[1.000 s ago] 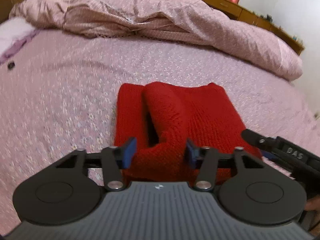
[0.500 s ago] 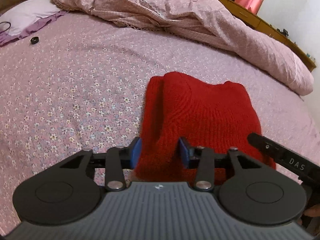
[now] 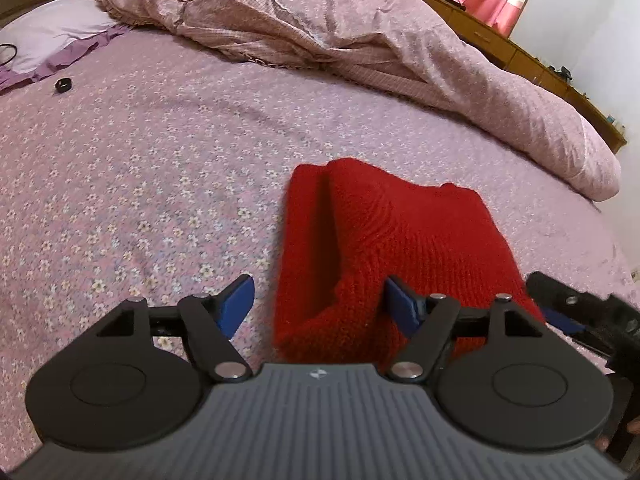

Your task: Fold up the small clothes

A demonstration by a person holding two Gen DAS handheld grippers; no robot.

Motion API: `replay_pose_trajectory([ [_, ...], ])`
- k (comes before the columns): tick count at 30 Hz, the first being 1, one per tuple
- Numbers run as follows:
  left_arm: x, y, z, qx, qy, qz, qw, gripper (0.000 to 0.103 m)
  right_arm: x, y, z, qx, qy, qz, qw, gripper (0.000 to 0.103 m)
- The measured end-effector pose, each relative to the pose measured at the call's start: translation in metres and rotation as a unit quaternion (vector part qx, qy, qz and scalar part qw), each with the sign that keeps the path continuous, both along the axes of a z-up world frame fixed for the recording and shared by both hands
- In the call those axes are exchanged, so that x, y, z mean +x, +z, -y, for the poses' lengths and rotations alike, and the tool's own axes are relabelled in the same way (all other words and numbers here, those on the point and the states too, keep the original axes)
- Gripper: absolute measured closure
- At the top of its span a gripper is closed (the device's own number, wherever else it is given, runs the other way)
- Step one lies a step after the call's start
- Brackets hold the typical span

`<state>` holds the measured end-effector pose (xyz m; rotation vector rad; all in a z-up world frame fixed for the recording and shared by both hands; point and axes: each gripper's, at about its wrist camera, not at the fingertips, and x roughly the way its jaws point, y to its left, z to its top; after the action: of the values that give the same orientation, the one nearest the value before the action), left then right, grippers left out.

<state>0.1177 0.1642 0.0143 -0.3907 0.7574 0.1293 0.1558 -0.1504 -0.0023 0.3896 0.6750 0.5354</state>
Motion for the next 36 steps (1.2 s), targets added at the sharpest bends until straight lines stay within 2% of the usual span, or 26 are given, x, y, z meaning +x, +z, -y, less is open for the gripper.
replay_pose_trajectory([
  [3, 0.004, -0.003, 0.0, -0.002, 0.0, -0.004, 1.0, 0.024, 0.009, -0.007, 0.025, 0.053, -0.018, -0.043, 0.997, 0.022],
  [7, 0.006, -0.007, -0.002, -0.001, 0.005, -0.008, 1.0, 0.019, 0.02, -0.023, 0.046, 0.071, -0.037, -0.092, 0.993, 0.02],
  [11, 0.006, -0.008, -0.002, 0.005, 0.006, -0.011, 0.9999, 0.018, 0.03, -0.046, 0.051, 0.12, -0.021, -0.144, 0.982, 0.019],
  [18, 0.005, -0.013, -0.005, 0.006, 0.01, -0.013, 0.9998, 0.016, 0.036, -0.076, 0.041, 0.2, 0.021, -0.192, 0.961, 0.014],
  [26, 0.003, -0.02, -0.012, -0.002, 0.024, -0.014, 0.9996, 0.014, 0.028, -0.066, 0.019, 0.17, 0.048, -0.16, 0.971, 0.014],
  [29, 0.0, -0.022, -0.015, -0.004, 0.029, -0.015, 0.9995, 0.014, 0.026, -0.059, 0.012, 0.158, 0.054, -0.145, 0.975, 0.019],
  [31, -0.001, -0.023, -0.017, -0.013, 0.034, -0.014, 0.9993, 0.014, 0.023, -0.051, 0.006, 0.146, 0.056, -0.126, 0.98, 0.028],
  [36, -0.004, -0.021, -0.016, -0.028, 0.03, -0.006, 0.9991, 0.014, 0.018, -0.026, -0.001, 0.129, 0.05, -0.09, 0.986, 0.04],
])
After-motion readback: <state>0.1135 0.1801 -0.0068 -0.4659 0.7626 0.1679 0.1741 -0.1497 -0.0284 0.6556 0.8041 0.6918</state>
